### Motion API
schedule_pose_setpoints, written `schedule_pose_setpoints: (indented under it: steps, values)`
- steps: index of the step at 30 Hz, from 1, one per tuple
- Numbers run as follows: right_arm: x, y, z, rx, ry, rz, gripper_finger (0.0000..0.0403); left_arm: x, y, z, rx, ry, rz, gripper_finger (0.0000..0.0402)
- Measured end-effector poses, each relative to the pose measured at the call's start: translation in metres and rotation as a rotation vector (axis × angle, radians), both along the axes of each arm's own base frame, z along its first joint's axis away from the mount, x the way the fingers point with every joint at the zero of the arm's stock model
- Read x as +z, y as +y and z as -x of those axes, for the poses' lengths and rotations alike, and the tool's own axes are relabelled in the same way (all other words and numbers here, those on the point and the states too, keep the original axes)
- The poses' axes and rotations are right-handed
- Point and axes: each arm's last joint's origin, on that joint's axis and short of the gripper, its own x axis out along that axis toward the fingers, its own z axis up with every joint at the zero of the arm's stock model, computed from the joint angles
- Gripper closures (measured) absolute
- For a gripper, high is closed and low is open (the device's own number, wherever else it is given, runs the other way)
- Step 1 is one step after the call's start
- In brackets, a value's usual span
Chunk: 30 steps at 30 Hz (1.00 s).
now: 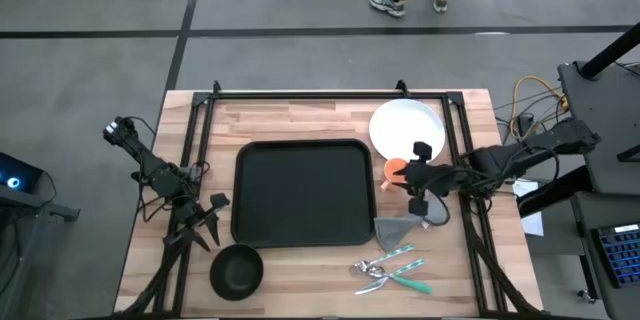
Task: Set up tray
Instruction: Put the orange mug on the black serving tray
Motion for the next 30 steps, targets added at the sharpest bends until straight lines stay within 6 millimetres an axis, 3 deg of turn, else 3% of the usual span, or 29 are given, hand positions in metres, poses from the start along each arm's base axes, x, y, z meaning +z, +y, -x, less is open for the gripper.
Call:
schedule_pose_setpoints:
  steps: [11, 19, 23, 30]
  values:
    - [-0.027, 0.006, -0.021, -0.016, 0.166, 0.041, 0.0237, 0.0, 0.0, 0.0, 0.0, 0.0, 0.0, 0.0301]
    - [-0.037, -0.009, -0.025, -0.182, 0.255, -0.059, 0.0234, 0.0, 0.0, 0.0, 0.0, 0.0, 0.0, 0.0301]
    - [-0.043, -0.015, -0.028, -0.201, 0.309, -0.141, 0.0237, 0.0, 0.0, 0.0, 0.0, 0.0, 0.0, 0.0301]
    - [-0.056, -0.023, -0.036, -0.239, 0.378, -0.136, 0.025, 0.0, 0.0, 0.0, 0.0, 0.0, 0.0, 0.0301]
